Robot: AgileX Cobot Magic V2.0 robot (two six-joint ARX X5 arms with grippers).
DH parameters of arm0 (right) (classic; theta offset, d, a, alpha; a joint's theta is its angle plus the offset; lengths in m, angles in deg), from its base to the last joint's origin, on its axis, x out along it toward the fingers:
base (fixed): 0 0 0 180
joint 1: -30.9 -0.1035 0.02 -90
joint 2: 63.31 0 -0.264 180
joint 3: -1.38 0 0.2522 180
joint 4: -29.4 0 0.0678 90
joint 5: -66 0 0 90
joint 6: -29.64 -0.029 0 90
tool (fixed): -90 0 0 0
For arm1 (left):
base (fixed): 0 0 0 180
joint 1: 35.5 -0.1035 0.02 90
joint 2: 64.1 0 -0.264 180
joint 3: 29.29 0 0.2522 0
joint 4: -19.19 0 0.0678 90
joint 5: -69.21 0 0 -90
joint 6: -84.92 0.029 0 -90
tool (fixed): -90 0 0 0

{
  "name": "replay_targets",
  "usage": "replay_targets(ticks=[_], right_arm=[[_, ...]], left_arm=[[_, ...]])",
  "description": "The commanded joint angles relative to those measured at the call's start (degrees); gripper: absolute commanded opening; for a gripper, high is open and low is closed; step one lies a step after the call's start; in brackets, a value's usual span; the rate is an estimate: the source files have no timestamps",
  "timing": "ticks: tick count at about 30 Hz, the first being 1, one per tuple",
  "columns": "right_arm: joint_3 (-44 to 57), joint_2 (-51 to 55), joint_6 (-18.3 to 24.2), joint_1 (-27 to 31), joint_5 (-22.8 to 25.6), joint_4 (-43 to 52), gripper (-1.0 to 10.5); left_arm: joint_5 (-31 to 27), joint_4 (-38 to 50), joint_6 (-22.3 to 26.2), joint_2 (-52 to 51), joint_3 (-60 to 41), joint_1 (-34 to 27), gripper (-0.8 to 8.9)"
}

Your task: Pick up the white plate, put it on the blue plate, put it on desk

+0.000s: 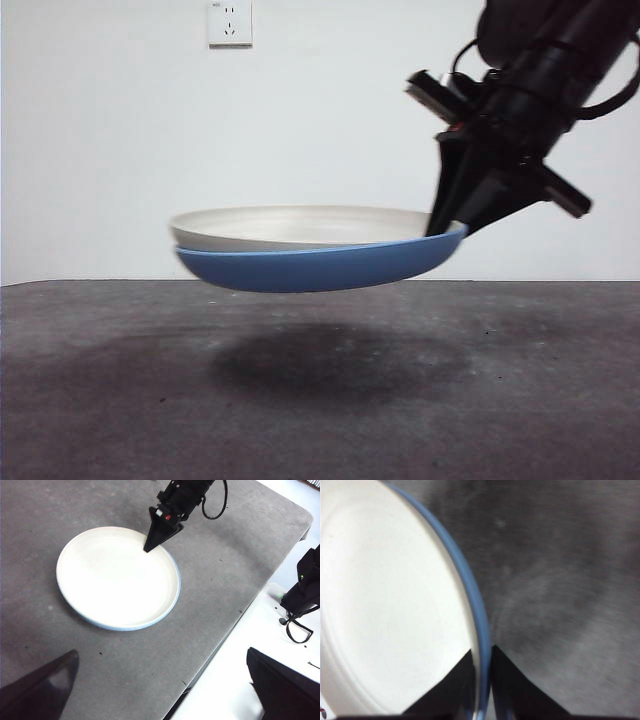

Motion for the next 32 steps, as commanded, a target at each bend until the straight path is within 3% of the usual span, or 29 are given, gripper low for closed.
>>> replay_targets(ticks=[1,19,32], right_arm=[[-1.36,-2.84,-3.06,-1.31,-0.50,2.19,0.1],[-1.38,-13.84,-4.33,-2.25,-0.28,4.90,0.1],[-1.38,-15.28,-1.95,-2.21,4.24,4.35,0.1]], left_arm=[[0.20,0.63,-0.35,0.04,0.66,0.26,6.26],[0.20,0.57,-0.35,0.04,0.66,0.26,6.26],[0.20,0.37,-0.35,0.04,0.66,0.26,6.26]])
